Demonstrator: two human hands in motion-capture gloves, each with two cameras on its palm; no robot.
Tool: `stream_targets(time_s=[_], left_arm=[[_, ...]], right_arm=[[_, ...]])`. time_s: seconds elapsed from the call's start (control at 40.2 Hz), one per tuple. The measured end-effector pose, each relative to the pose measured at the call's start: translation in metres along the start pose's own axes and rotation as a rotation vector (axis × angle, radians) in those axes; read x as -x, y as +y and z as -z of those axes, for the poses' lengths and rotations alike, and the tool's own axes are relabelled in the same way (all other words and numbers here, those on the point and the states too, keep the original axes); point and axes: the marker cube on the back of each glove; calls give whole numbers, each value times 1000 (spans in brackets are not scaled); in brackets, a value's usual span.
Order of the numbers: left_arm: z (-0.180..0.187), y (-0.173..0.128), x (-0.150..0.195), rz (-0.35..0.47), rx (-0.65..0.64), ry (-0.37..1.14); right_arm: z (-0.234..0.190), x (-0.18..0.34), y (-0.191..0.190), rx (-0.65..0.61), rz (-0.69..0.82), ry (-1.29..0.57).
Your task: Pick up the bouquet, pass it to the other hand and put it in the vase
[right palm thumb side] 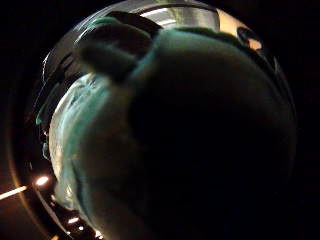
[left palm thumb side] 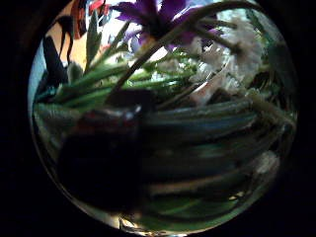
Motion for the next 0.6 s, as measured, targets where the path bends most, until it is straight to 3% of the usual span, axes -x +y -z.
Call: stream_targets(time_s=[0.224, 0.398, 0.597], left_arm=[[12, 16, -32, -42, -49, -42], [44, 28, -85, -133, -208, -65], [82, 51, -149, -157, -386, -90]], right_arm=[[14, 7, 8, 49, 22, 115], [40, 30, 18, 21, 39, 182], [66, 41, 20, -43, 41, 220]])
